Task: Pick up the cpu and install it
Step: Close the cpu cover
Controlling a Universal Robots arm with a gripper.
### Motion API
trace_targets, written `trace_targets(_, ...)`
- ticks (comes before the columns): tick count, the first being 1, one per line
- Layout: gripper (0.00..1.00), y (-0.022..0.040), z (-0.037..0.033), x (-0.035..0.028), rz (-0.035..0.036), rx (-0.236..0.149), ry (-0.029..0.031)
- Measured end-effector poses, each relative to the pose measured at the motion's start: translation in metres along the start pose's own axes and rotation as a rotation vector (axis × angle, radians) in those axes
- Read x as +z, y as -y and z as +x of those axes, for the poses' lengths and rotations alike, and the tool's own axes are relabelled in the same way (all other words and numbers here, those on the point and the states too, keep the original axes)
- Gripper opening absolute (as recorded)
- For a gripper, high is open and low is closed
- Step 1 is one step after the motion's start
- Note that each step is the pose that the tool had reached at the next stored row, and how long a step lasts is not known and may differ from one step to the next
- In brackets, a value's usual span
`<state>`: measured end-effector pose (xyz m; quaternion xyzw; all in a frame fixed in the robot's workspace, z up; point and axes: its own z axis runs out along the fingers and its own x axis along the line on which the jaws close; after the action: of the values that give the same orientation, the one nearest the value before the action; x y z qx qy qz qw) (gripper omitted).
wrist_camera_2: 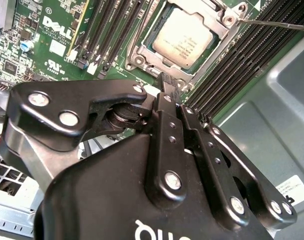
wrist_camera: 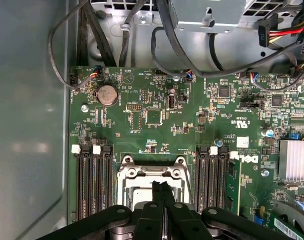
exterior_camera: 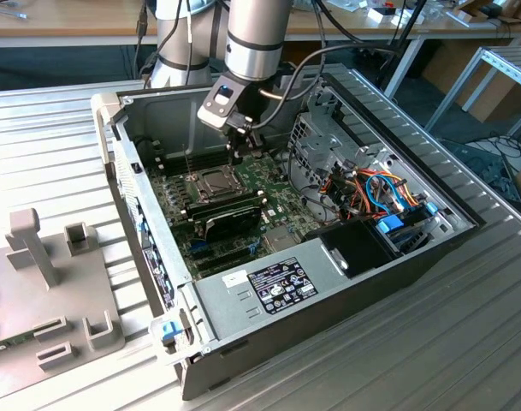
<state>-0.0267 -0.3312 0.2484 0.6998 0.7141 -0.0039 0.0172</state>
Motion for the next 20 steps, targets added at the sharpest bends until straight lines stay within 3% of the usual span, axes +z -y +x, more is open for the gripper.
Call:
trace_targets(10,0.11,0.0028,0.0001,0.0008,-0.0001,0.000,-0.0004)
trace_targets(17,0.11,0.0173,0.0039,0.0039,-0.0001,0.000,0.0017)
trace_targets(20,0.11,0.0298,0.0086,0.0061,-0.0003,0.000,0.0123)
